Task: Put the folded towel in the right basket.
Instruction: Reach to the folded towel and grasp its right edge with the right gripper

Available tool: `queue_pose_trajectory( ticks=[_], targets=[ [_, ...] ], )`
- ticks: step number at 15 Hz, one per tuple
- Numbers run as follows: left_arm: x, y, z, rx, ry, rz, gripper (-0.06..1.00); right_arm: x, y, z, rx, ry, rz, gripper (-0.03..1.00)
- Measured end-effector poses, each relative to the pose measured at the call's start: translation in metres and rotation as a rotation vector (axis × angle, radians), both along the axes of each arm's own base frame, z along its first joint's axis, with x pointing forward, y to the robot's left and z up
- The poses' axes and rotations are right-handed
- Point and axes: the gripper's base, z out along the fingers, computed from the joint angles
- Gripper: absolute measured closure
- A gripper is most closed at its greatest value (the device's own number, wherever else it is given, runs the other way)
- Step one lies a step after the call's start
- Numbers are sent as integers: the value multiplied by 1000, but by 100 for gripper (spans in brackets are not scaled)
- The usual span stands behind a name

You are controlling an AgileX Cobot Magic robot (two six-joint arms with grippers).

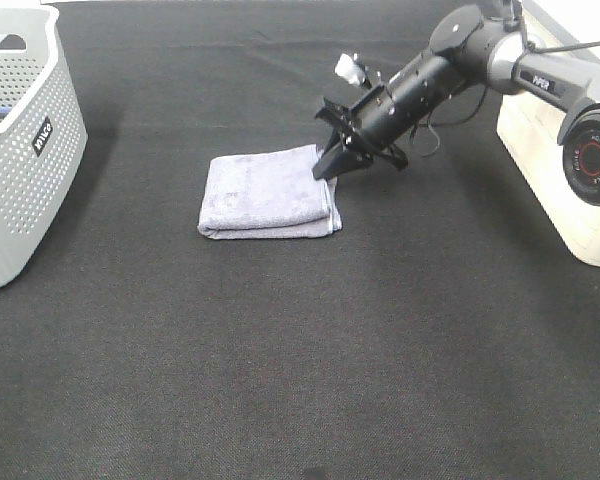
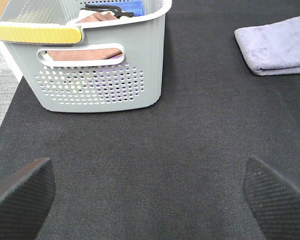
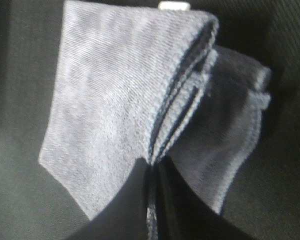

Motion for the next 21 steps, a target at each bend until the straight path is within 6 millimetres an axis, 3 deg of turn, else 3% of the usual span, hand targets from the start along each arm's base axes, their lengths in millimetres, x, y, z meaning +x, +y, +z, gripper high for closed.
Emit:
queue_pose_trajectory(
  ticks=[3,6,7,11,14,20,21],
  targets=[
    [0,0,0,0,0,0,-3,2,1,10,10,-29,5,96],
    [0,0,0,0,0,0,-3,3,-4,5,-61,-21,-10,95],
    [0,0,0,0,0,0,-3,3,-6,4,-93,-15,-22,91],
    [0,0,0,0,0,0,-3,3,-10,1,-136,-4,-44,31],
    [0,0,0,0,0,0,-3,3,-10,1,-136,-3,-43,24],
    [0,0,0,0,0,0,-3,3,-5,-25,-74,60,-47,23],
    [0,0,0,0,0,0,-3,2,0,-27,-55,62,-37,27]
  ],
)
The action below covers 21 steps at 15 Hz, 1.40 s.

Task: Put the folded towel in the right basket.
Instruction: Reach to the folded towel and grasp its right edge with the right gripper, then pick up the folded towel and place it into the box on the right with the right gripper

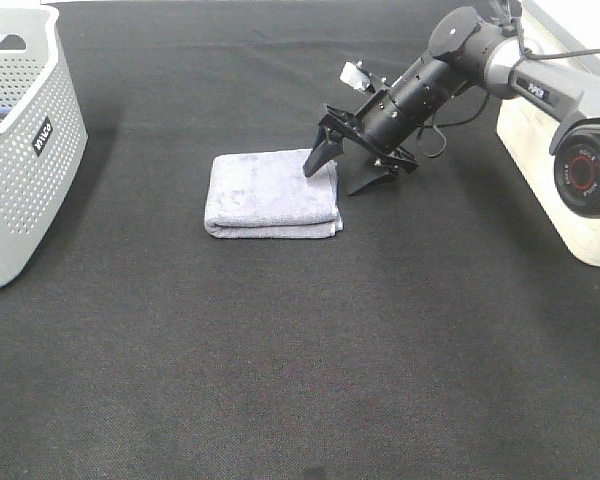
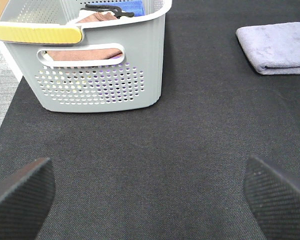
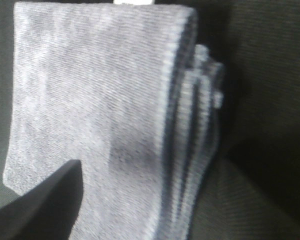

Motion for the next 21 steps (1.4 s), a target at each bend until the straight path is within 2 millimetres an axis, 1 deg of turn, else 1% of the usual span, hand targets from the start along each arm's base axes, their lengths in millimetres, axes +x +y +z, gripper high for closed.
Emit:
queue_pose_trajectory(
  ticks=[1,2,3,4,5,7,8,9,11,12,14,15,16,18,19,20,21],
  targets=[
    [0,0,0,0,0,0,-3,-1,4,-2,6,1,9,34],
    [0,0,0,0,0,0,-3,-4,9,-5,5,5,20,46],
    [0,0,0,0,0,0,-3,-5,12,-9,3,12,25,62],
    [0,0,0,0,0,0,-3,-5,12,-10,2,15,25,82],
    [0,0,0,0,0,0,-3,-5,12,-10,0,14,25,90],
    [0,0,0,0,0,0,-3,-5,11,-3,-12,-6,31,90],
    [0,0,0,0,0,0,-3,-4,10,16,-22,-52,48,90],
    [0,0,0,0,0,0,-3,-4,10,16,-22,-52,48,90],
    [0,0,0,0,0,0,-3,-4,8,61,-35,-149,62,90],
    [0,0,0,0,0,0,-3,-6,5,87,-55,-209,68,90],
    [0,0,0,0,0,0,-3,-13,-4,144,-121,-352,82,90],
    [0,0,0,0,0,0,-3,-17,-10,169,-166,-413,80,90],
    [0,0,0,0,0,0,-3,-26,-21,205,-243,-505,69,90],
    [0,0,0,0,0,0,-3,-36,-43,247,-325,-599,19,90],
    [0,0,0,0,0,0,-3,-40,-59,266,-341,-627,-31,90],
    [0,0,0,0,0,0,-3,-45,-82,286,-358,-657,-92,90],
    [0,0,0,0,0,0,-3,-48,-107,302,-376,-677,-155,90]
  ],
)
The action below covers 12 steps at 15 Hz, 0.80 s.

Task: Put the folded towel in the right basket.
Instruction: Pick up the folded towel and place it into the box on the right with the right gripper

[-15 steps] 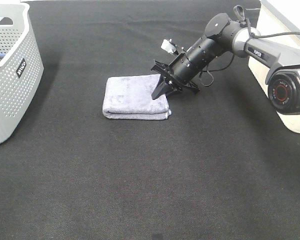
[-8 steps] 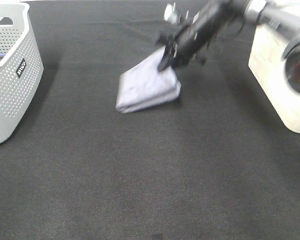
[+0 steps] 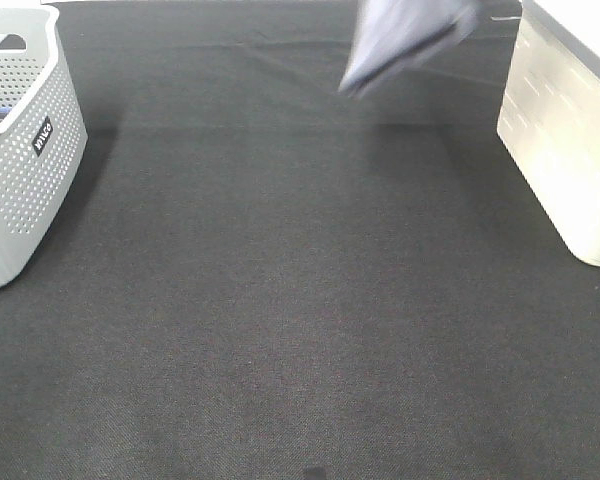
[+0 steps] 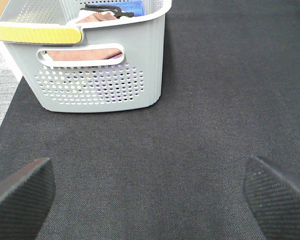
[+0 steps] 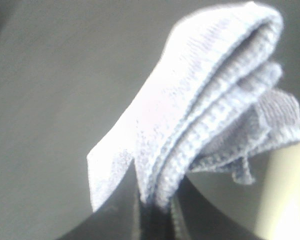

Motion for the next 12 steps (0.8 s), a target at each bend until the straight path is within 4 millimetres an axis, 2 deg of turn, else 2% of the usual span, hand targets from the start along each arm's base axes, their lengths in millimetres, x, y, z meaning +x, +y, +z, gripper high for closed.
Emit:
queue_pose_trajectory(
  ticks=[1,2,5,8,9,10,11,12],
  targets=[
    [0,0,0,0,0,0,-3,-5,-23,15,2,-31,-49,90],
    [0,0,0,0,0,0,-3,-10,-56,28,1,-59,-124,90],
    [0,0,0,0,0,0,-3,-14,-112,33,14,-63,-264,90],
    [0,0,0,0,0,0,-3,-15,-154,19,35,-8,-380,90],
    [0,0,0,0,0,0,-3,-15,-154,19,35,-8,-380,90],
    [0,0,0,0,0,0,-3,-15,-164,10,48,27,-415,90],
    [0,0,0,0,0,0,-3,-14,-177,-9,54,95,-451,90],
    [0,0,0,0,0,0,-3,-14,-181,-23,55,146,-466,88]
  ],
)
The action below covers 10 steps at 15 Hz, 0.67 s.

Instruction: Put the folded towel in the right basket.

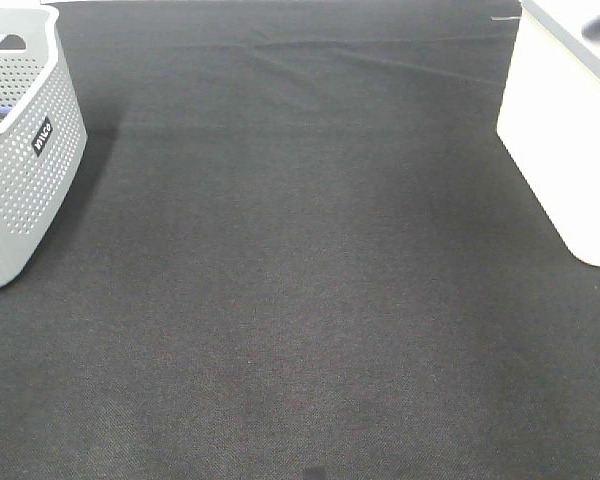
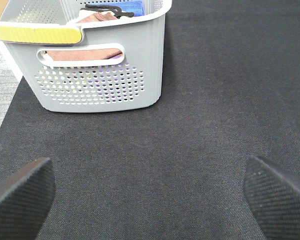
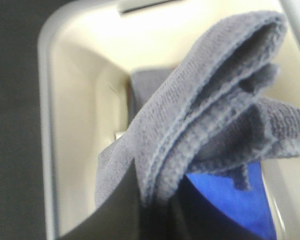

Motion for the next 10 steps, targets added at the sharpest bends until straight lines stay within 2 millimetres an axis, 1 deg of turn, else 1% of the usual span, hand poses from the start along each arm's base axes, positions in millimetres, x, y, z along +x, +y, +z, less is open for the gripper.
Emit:
queue_pose_trajectory(
  ticks=[1,2,3,5,6,7,8,10],
  targets=[
    [0,0,0,0,0,0,-3,0,-2,-13,14,44,-7,85],
    [0,0,0,0,0,0,-3,0,-2,-24,23,78,-7,79],
    [0,0,0,0,0,0,-3,0,-2,-32,31,105,-8,70],
    [0,0,0,0,0,0,-3,0,-2,-39,37,129,-8,42],
    [0,0,0,0,0,0,-3,0,-1,-39,43,127,-7,25],
    [0,0,0,0,0,0,-3,-1,2,-36,49,120,0,20],
    [0,0,0,0,0,0,-3,-1,11,-30,46,108,18,18],
    [0,0,0,0,0,0,-3,-6,45,-11,27,70,91,17]
  ],
)
